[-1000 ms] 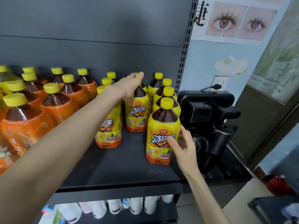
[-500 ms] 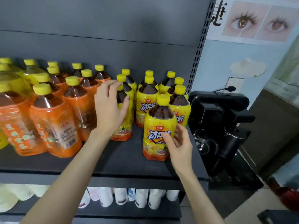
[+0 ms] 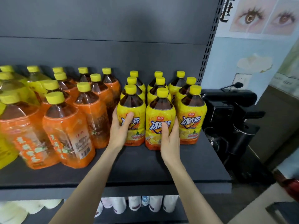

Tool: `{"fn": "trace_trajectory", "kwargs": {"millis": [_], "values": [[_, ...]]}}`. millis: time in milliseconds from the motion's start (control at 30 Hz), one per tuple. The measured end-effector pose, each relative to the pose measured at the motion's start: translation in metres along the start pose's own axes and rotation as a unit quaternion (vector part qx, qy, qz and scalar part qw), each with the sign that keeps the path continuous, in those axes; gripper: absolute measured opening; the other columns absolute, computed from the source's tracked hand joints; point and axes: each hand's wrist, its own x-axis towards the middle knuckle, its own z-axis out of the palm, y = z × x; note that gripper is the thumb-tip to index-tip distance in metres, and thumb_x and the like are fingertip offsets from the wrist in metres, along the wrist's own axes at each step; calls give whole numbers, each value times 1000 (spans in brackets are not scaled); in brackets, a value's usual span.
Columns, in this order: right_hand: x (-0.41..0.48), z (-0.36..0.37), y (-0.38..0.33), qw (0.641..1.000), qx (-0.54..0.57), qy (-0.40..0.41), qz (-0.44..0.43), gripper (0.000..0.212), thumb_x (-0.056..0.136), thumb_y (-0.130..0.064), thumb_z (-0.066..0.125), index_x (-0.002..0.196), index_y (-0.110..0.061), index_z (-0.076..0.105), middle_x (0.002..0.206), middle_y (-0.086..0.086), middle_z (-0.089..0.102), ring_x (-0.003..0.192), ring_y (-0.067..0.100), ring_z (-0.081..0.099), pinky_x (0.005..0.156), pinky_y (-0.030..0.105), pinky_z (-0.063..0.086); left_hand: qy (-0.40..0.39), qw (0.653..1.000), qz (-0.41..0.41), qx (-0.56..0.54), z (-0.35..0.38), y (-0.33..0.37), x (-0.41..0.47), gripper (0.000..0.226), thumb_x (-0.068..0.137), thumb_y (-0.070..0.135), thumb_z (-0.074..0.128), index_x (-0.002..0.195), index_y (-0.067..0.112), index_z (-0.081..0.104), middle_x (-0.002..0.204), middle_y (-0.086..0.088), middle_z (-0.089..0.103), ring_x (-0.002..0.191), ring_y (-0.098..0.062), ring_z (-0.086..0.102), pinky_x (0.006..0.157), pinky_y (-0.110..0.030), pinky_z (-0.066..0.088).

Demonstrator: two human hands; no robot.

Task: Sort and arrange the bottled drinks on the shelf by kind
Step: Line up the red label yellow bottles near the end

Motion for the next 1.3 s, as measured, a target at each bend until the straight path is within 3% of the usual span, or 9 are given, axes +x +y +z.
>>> {"fn": "trace_trajectory", "kwargs": {"millis": [100,200,300,500,667,800,1067,1200,1300], "values": [[5,3,7,997,65,-23,17,87,84,-55,55,153,-23,14,156,-4,29,142,12,30,115,39,31,-16,999,15,-36,-3,-8,4,79,71,59,70,139,34,40,124,13,61,109,-2,61,81,-17,53],[8,2,11,997,79,-20,9,85,78,-40,73,147,-24,28,137,-13,50,121,-6,50,93,15,46,-30,998,0,-59,-5,-11,7,82,68,56,74,139,31,43,123,8,63,106,-5,63,76,-16,53],[16,5,12,996,91,-11,11,74,81,-27,75,142,-22,34,126,-16,55,107,-11,56,79,7,47,-35,996,-19,-82,-5,-13,11,79,65,54,76,135,29,48,115,9,67,101,-6,66,71,-15,53],[25,6,13,996,83,-34,29,87,74,-45,71,148,-27,29,138,-10,51,119,-2,53,99,25,49,-8,997,4,-71,2,-14,8,60,71,48,66,125,28,51,106,13,66,93,5,65,68,-8,50],[28,7,18,996,81,-36,30,84,77,-43,70,148,-27,28,137,-11,52,119,-1,53,99,25,49,24,998,19,-51,6,-17,10,34,88,23,62,120,22,52,104,11,65,87,8,65,67,-8,49],[28,8,20,996,79,-33,29,83,79,-41,70,148,-26,27,137,-11,51,117,-4,53,92,16,49,29,998,21,-46,6,-17,10,28,90,21,62,115,27,53,104,8,66,89,5,65,69,-10,50],[21,4,14,999,25,-11,36,78,81,-39,73,147,-23,34,138,-6,54,125,9,51,105,40,46,17,999,13,-29,2,-7,4,49,79,41,66,123,22,53,106,13,65,93,6,64,70,-9,51],[6,1,6,998,-45,26,17,78,83,-36,72,148,-16,34,143,-3,50,131,11,46,109,39,41,32,999,8,-5,0,-1,-14,66,77,49,68,135,25,47,115,20,62,104,7,59,81,-11,51],[-9,-9,2,995,-86,43,-6,60,87,-29,69,140,-12,47,135,1,56,125,15,51,106,41,43,41,998,25,47,-2,-2,-33,68,84,40,67,143,25,38,124,23,55,113,13,51,89,-7,44]]}}
